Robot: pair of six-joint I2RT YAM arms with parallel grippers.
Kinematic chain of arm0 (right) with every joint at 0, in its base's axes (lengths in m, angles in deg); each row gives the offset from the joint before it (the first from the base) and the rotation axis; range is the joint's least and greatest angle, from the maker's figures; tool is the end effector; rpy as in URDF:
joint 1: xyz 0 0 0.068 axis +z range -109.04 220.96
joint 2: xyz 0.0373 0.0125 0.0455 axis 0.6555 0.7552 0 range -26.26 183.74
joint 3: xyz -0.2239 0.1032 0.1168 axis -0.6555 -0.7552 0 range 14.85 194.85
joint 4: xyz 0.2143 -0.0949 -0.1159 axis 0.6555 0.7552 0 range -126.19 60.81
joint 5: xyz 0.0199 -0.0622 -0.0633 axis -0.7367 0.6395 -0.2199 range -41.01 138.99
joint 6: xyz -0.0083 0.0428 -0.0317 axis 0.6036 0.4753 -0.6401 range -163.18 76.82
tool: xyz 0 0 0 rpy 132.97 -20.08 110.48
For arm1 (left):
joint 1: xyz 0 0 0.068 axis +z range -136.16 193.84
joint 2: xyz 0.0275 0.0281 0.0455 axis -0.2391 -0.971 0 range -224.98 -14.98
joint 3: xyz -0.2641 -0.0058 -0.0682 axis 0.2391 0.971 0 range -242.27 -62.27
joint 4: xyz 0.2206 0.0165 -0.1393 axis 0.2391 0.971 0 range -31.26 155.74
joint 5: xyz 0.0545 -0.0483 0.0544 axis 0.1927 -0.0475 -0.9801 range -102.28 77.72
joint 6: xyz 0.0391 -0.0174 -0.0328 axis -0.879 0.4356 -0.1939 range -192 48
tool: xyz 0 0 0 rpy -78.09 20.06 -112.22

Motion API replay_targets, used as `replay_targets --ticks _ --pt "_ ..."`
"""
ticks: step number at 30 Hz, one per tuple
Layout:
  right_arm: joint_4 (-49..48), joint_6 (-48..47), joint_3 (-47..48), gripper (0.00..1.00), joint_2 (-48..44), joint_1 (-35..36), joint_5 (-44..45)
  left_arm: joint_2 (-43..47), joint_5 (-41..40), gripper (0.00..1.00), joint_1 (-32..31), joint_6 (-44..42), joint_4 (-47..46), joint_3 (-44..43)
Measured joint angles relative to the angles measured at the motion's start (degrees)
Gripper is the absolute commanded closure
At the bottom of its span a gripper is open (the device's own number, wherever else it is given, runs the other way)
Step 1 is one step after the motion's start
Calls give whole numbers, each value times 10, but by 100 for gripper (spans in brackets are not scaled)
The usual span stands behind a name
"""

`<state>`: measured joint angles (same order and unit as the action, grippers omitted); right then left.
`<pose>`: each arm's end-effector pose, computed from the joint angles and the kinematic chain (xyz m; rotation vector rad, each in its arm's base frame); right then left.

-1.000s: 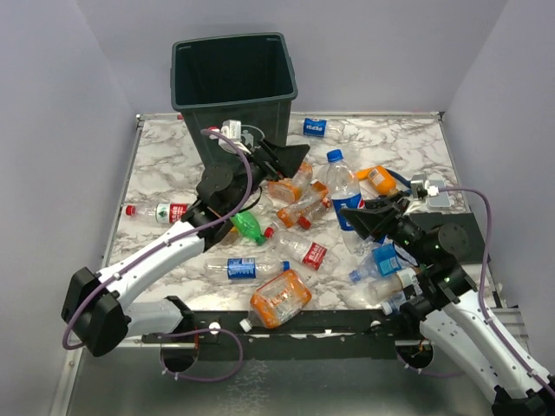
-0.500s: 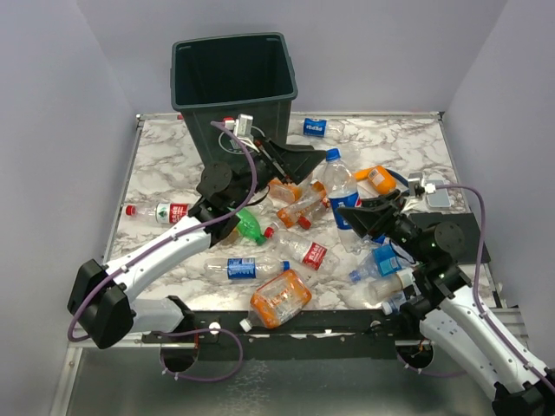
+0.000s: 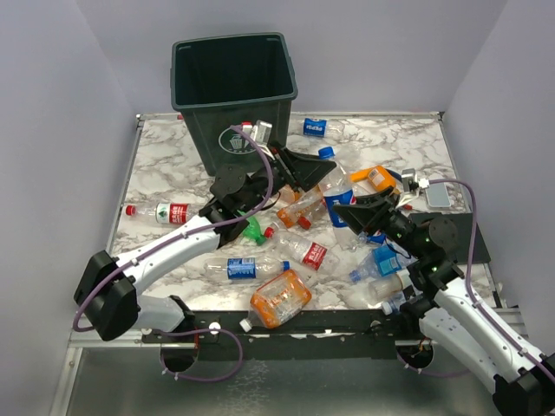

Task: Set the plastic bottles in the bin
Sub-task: Pick up the plastic bottle at the center of the board.

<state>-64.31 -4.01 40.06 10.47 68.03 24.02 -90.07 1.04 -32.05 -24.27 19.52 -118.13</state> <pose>0.1377 0.0872 0.3117 -0.2586 1.3960 1.2501 0.2066 -0.2248 0.3818 0.2068 1.3766 -1.5390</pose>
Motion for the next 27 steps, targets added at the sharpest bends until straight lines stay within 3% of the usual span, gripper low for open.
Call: replay_targets --ticks 3,5,6,8,10,11,19,27 --pt "-3 0 0 63 0 0 -2 -7 -1 70 1 -4 -2 -2" --pt "-2 -1 -1 59 0 0 -2 -14 0 88 1 -5 -3 -10" --pt "-2 -2 -1 51 0 0 -2 -15 2 99 1 -5 -3 -12" --pt "1 -3 -1 25 -2 -1 -1 -19 4 100 2 -7 -3 -17" --pt "19 -8 4 6 -2 0 -5 -22 9 100 1 -10 -2 -19" --pt "34 -13 11 1 -2 0 -11 -22 10 100 0 -14 -1 -19" --pt "221 -68 152 0 -2 1 -12 -5 -13 100 0 -80 63 -36" --pt "377 -128 296 0 -45 1 41 49 -99 100 0 -202 144 -110"
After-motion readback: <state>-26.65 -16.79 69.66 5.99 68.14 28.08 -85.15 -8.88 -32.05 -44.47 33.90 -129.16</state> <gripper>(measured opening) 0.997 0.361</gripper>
